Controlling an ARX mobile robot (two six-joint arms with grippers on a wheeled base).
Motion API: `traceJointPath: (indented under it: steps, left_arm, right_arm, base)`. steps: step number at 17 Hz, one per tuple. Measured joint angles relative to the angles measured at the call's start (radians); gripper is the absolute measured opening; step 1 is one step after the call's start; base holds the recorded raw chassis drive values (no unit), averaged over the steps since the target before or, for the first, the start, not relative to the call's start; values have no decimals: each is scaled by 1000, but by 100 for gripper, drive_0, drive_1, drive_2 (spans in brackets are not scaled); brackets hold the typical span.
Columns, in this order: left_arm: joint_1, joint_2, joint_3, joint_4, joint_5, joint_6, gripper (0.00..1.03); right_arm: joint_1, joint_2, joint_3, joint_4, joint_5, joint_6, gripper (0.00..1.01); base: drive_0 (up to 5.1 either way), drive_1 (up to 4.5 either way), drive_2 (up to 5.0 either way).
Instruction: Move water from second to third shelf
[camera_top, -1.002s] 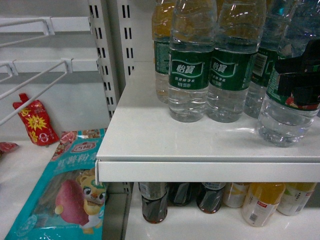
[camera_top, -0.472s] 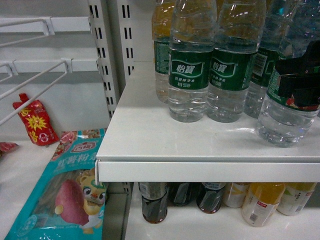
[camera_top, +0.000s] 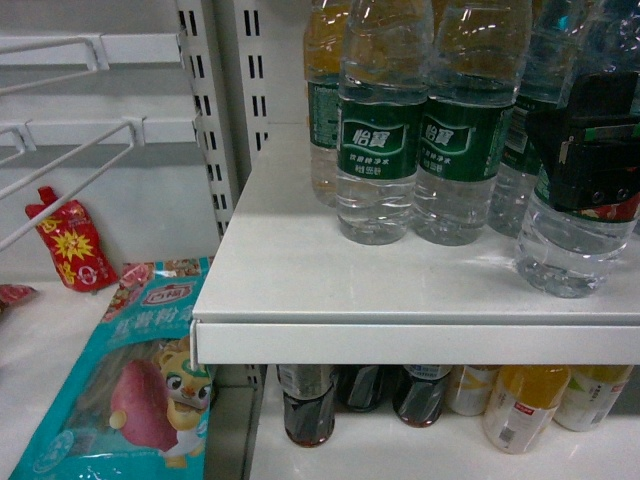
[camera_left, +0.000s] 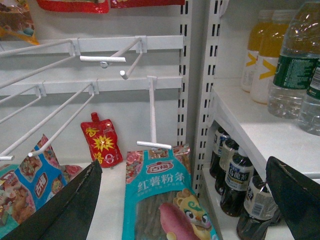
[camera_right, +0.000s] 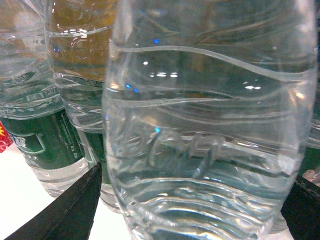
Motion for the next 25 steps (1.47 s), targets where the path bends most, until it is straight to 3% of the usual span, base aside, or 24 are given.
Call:
traceJointPath:
  steps: [8,11,19,24,25]
  left_arm:
    - [0,0,0,0,0,0,98]
    - [0,0,0,0,0,0,98]
    - [0,0,0,0,0,0,98]
    - [0,0,0,0,0,0,98]
    - [0,0,0,0,0,0,98]
  right_arm:
    - [-7,-83,0,-80,-20,0,98]
    - [-35,-394,-68,-294,-57,24,98]
    - [-126,-710,-89,-540,-89,43,98]
    - [-139,-747,-89,-566,-87,49,98]
    - [-135,-754,-97,-546,-59,43,95]
  base:
    - [0,0,0]
    - [0,0,0]
    - [0,0,0]
    - [0,0,0]
    - [0,0,0]
